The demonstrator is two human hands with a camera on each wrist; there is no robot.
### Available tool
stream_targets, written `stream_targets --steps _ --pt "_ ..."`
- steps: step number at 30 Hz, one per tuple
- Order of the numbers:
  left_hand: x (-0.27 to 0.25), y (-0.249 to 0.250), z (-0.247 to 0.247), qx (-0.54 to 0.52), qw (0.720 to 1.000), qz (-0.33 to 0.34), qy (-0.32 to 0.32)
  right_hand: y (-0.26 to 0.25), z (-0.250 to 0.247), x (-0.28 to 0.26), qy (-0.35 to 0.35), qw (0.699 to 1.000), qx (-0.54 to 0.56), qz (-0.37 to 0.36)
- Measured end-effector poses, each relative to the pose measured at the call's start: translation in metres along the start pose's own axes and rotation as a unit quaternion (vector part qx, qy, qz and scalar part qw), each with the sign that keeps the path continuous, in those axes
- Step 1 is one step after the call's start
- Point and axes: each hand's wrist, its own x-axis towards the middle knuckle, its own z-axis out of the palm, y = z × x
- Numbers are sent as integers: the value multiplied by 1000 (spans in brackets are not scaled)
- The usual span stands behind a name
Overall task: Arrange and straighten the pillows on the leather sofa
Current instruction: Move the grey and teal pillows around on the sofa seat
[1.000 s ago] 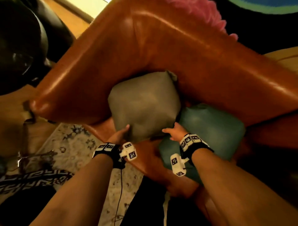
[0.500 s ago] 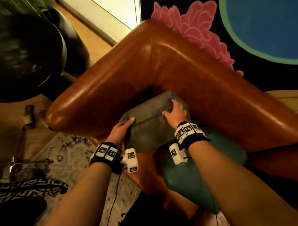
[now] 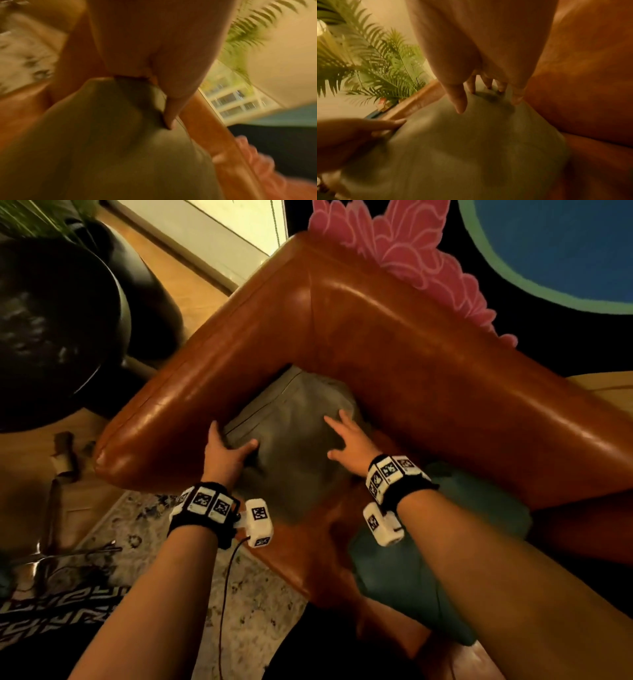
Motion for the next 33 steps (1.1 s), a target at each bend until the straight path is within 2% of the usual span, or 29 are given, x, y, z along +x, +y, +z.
stream_targets --steps 3,5,6,7,8,9,11,13,14,15,16,17,18,19,21,22,24,25,27,30,33 --pt "-17 17 13 188 978 19 83 45 17 -35 28 997 52 57" --pt "-36 27 26 263 946 111 151 82 18 -62 82 988 51 125" --pt "-46 30 37 282 925 197 161 102 14 -78 115 980 41 160" --pt "-56 33 48 274 912 276 133 119 9 -93 144 971 21 192" --pt "-63 34 63 257 903 337 70 136 2 -108 170 961 -5 220" --pt "-71 33 82 247 900 358 -15 152 -6 -123 187 951 -33 245" --pt "-81 19 116 258 907 278 -182 175 -22 -143 165 941 -85 282" --pt "-85 -13 142 305 887 165 -304 183 -34 -146 101 943 -145 282" --pt "-91 -27 161 320 876 120 -340 186 -38 -145 79 944 -171 269" --pt "-102 -36 174 300 882 75 -356 183 -41 -140 65 950 -182 246" --pt "-110 -52 184 304 878 87 -361 182 -41 -135 53 958 -178 218" --pt "-124 -54 188 256 897 74 -352 178 -40 -131 38 966 -171 191" --pt "-134 -63 189 222 912 24 -343 176 -36 -127 20 970 -167 177" --pt "-148 -70 192 190 917 -67 -346 176 -33 -126 5 969 -166 184" --pt "-167 -88 191 107 923 -199 -311 182 -28 -133 8 960 -183 211" --pt "-168 -95 185 15 919 -258 -299 177 -30 -131 16 956 -203 211" --pt "-171 -106 188 -128 869 -362 -311 172 -43 -133 24 946 -227 230" --pt "-174 -108 194 -161 860 -370 -312 171 -53 -136 22 943 -224 246" --pt "-184 -95 207 -161 871 -326 -330 187 -72 -158 50 944 -158 285" --pt "-184 -52 220 -182 879 -245 -368 213 -100 -206 174 945 -10 275" --pt "-174 -1 225 -145 918 -59 -364 226 -100 -249 291 914 92 268"
